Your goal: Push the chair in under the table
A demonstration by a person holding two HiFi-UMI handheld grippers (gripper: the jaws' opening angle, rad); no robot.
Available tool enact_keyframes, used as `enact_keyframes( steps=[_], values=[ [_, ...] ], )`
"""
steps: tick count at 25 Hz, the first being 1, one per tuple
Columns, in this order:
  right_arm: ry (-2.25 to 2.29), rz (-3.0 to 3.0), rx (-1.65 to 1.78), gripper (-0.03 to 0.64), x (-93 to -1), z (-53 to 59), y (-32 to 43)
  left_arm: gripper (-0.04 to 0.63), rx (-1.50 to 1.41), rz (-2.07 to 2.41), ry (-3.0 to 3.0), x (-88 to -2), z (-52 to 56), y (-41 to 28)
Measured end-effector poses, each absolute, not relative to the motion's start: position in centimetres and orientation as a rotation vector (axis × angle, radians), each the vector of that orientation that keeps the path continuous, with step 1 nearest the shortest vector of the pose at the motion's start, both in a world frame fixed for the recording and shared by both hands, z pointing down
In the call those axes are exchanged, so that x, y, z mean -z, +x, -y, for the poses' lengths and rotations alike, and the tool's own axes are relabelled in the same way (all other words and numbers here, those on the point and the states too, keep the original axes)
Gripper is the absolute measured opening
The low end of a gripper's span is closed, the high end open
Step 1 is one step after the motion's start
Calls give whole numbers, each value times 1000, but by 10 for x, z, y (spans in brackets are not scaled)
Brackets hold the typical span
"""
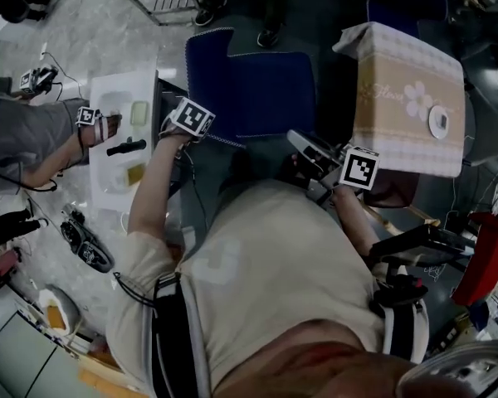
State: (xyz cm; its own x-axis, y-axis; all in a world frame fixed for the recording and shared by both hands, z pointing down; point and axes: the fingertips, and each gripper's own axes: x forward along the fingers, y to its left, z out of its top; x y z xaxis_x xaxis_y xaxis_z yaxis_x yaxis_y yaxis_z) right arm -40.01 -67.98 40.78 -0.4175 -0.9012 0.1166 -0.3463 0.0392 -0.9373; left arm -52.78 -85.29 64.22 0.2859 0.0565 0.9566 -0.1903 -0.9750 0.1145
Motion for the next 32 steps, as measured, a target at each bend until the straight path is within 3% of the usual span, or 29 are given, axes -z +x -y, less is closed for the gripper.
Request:
enact_keyframes(
  steps=[32],
  values=[
    [-1252, -1817, 1372, 12, -408, 685, -403, 189, -1794, 159, 2348, -639, 848, -521]
  ],
)
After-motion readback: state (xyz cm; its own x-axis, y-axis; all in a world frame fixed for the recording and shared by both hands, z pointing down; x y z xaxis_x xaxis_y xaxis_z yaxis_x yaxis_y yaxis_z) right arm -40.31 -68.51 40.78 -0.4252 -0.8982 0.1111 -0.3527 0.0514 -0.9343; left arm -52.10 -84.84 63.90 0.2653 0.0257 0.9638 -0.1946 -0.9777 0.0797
